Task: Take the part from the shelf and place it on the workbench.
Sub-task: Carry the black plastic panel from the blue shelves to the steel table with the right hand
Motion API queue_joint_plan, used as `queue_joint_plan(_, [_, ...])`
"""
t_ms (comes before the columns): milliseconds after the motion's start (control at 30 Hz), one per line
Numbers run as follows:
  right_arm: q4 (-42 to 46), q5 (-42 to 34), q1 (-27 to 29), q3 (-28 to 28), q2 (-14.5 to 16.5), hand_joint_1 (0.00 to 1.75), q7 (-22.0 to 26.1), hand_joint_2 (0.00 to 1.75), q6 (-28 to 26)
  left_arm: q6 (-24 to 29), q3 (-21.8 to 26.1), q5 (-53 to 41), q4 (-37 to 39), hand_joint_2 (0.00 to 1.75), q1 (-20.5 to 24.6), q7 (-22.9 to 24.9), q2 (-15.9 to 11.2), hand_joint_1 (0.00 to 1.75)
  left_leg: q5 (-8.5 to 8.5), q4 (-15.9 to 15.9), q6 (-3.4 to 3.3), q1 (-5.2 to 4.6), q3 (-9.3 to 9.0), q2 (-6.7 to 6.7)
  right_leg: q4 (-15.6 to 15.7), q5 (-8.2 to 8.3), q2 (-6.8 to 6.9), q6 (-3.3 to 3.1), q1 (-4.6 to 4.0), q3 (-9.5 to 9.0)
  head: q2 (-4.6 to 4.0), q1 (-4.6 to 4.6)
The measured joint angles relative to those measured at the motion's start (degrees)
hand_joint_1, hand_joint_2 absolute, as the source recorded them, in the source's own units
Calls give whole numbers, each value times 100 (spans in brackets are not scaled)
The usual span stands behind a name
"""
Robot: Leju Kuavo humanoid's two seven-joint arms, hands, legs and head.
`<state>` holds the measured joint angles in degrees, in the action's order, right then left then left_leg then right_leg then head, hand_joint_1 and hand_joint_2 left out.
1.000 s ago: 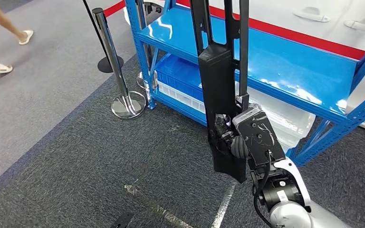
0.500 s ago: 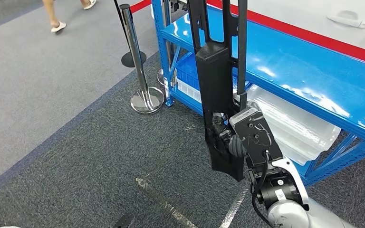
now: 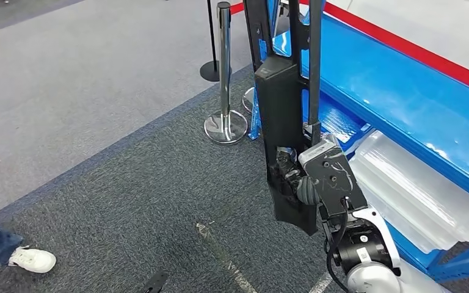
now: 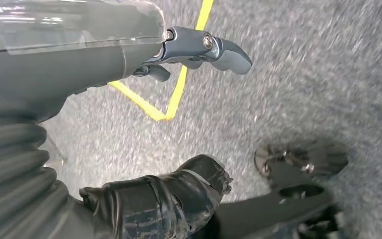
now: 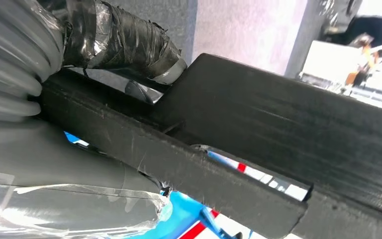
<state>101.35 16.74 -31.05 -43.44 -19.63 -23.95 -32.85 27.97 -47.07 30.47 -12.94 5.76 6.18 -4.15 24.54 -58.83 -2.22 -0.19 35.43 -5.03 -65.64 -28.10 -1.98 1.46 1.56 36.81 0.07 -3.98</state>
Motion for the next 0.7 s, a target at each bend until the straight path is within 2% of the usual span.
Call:
queue_joint_plan(33, [0, 2, 0, 0, -1, 154, -1, 175, 3, -1, -1, 0, 0, 175, 0, -1, 0, 0, 29, -57, 28, -4, 30, -56, 250, 88, -132, 2, 16, -99, 0, 1])
queue_joint_plan(67, [3, 3, 2, -1, -1, 154, -2, 175, 4, -1, -1, 1, 0, 175, 7, -1, -1, 0, 48, -108, 55, -2, 81, -109, 375, 103, -239, 0, 28, -142, 0, -3])
queue_joint_plan(100, [7, 5, 4, -1, -1, 154, -2, 175, 5, -1, -1, 2, 0, 175, 14, -2, -1, 0, 48, -138, 85, 7, 126, -163, 403, 75, -286, -12, 25, -147, 0, -8])
queue_joint_plan(167, [15, 10, 2, -1, 0, 154, -1, 175, 9, -1, -1, 3, 0, 175, 11, -2, -5, 0, 21, -132, 135, 40, 176, -268, 412, 77, -196, -56, 12, -152, 0, -17])
queue_joint_plan(200, [17, 11, -4, -1, -1, 154, -1, 175, 11, -1, -3, 4, -1, 175, -6, -2, -9, 0, 15, -131, 164, 40, 185, -275, 427, 83, -133, -88, 19, -169, 0, -16])
queue_joint_plan(267, [23, 15, -12, -1, 3, 154, 0, 175, 16, -1, -12, 4, -5, 175, -22, -3, -8, 0, 130, -339, 235, 15, 289, -49, 471, 88, -2, -143, 53, -217, 0, -87])
queue_joint_plan(333, [37, 21, -12, -1, 5, 154, 1, 175, 30, -1, -22, 3, -9, 175, -3, -4, -6, 0, 411, -941, 304, 18, 593, 297, 490, 80, 142, -171, 50, -254, 0, -167])
queue_joint_plan(367, [42, 22, -11, -1, 4, 154, 1, 175, 42, -2, -26, 3, -9, 175, 8, -6, -7, 0, 534, -1278, 322, 34, 775, 391, 490, 71, 217, -180, 40, -262, 0, -174])
queue_joint_plan(400, [44, 23, -9, -1, 3, 154, 0, 175, 59, -3, -32, 2, -9, 175, 10, -8, -8, 0, 581, -1500, 324, 42, 901, 440, 489, 60, 290, -183, 31, -270, 0, -177])
queue_joint_plan(433, [44, 23, -6, -1, 4, 154, 0, 175, 73, -4, -38, 2, -9, 175, 6, -10, -6, 0, 544, -1556, 316, 45, 941, 465, 489, 47, 357, -183, 23, -281, 0, -180])
queue_joint_plan(467, [45, 22, -6, -1, 4, 154, 0, 175, 82, -5, -43, 2, -9, 175, 0, -12, -5, 0, 413, -1400, 296, 42, 868, 480, 489, 32, 420, -182, 14, -297, 0, -179])
queue_joint_plan(500, [47, 22, -9, -1, 5, 154, 0, 175, 89, -6, -45, 2, -9, 175, -5, -14, -7, 0, 222, -1067, 260, 32, 695, 513, 492, 15, 481, -179, 3, -321, 0, -179])
queue_joint_plan(567, [53, 23, -15, -1, 5, 154, 0, 175, 95, -7, -47, 2, -9, 175, 2, -18, -15, 0, -26, -350, 167, -34, 306, 708, 520, -15, 594, -166, -23, -381, 0, -175])
queue_joint_plan(600, [55, 23, -17, -1, 5, 154, 0, 175, 99, -7, -49, 2, -9, 175, 12, -22, -19, 0, -72, -129, 121, -73, 187, 782, 544, -20, 645, -150, -34, -406, 0, -175])
queue_joint_plan(633, [56, 24, -18, -1, 5, 154, 0, 175, 103, -7, -54, 2, -9, 175, 18, -26, -22, 0, -61, -37, 89, -106, 143, 816, 571, -22, 692, -130, -43, -427, 0, -173])
queue_joint_plan(700, [60, 24, -22, -2, 5, 154, 0, 175, 116, -7, -71, 2, -9, 175, 7, -31, -27, 0, -83, 31, 39, -113, 113, 706, 625, -31, 770, -70, -54, -475, 0, -171])
